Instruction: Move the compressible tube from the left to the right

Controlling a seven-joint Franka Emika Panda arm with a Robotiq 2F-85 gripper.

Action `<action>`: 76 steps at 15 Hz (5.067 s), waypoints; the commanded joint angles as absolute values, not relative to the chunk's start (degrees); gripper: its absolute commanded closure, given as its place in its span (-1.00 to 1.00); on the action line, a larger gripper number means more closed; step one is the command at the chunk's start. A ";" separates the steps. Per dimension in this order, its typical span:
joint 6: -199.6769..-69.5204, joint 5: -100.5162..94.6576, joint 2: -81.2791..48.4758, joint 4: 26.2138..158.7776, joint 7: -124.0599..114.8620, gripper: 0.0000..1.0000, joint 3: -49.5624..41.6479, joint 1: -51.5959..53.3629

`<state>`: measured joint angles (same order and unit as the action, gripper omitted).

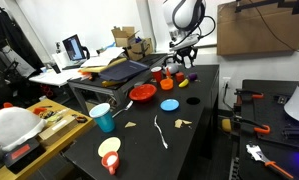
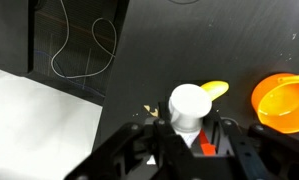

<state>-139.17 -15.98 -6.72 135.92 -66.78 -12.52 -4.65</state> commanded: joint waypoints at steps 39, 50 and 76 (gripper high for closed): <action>-142.98 -31.00 -17.04 123.84 -73.40 0.77 -19.08 -5.57; -143.67 -28.14 -35.18 108.16 -84.76 0.77 -24.39 -5.48; -142.31 -28.70 -31.46 107.80 -75.62 -1.00 -30.99 -3.00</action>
